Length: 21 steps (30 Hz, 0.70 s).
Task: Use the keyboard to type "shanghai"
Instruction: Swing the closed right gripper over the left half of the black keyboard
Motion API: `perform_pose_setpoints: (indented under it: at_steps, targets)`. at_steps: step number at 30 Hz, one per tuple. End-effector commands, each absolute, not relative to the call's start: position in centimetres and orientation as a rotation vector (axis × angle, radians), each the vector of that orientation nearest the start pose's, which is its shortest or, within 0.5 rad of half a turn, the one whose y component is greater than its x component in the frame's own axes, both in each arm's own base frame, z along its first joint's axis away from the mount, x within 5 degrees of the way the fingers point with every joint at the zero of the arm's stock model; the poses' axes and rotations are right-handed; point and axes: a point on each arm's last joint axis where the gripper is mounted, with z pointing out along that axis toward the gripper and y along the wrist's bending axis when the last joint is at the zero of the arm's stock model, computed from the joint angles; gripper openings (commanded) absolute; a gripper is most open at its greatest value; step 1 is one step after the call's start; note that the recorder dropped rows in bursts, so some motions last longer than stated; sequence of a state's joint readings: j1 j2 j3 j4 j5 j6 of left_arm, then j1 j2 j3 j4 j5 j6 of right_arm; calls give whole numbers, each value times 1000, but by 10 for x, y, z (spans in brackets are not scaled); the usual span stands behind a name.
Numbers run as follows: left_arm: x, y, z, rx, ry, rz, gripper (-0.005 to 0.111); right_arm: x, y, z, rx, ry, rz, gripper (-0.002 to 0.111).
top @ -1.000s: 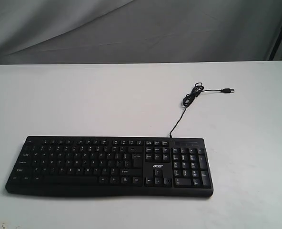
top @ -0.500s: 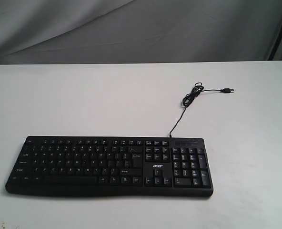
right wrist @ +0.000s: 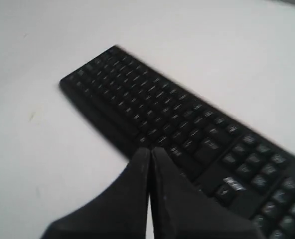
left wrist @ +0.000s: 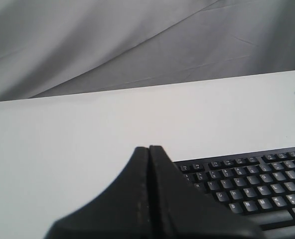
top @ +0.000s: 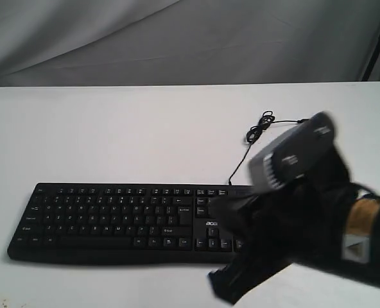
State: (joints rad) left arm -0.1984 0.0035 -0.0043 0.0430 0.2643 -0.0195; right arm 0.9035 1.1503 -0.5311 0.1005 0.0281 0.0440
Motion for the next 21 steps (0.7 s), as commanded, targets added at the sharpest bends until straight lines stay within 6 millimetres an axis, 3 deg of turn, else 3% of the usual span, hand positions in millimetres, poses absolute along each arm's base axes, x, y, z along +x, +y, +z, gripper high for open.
perform_pose_setpoints:
  at_steps: [1, 8, 13, 18, 21]
  targets:
    - [54, -10, 190, 185, 1735, -124, 0, 135, 228, 224, -955, 2149, 649, 0]
    - [54, -10, 190, 185, 1735, -124, 0, 152, 301, 242, -1128, 2082, 640, 0]
    - [54, -10, 190, 185, 1735, -124, 0, 189, 352, 245, -1262, 2098, 544, 0]
    - [54, -10, 190, 185, 1735, -124, 0, 215, 395, 222, -1336, 2065, 501, 0]
    - [54, -10, 190, 185, 1735, -124, 0, 224, 411, 196, -1340, 2078, 493, 0]
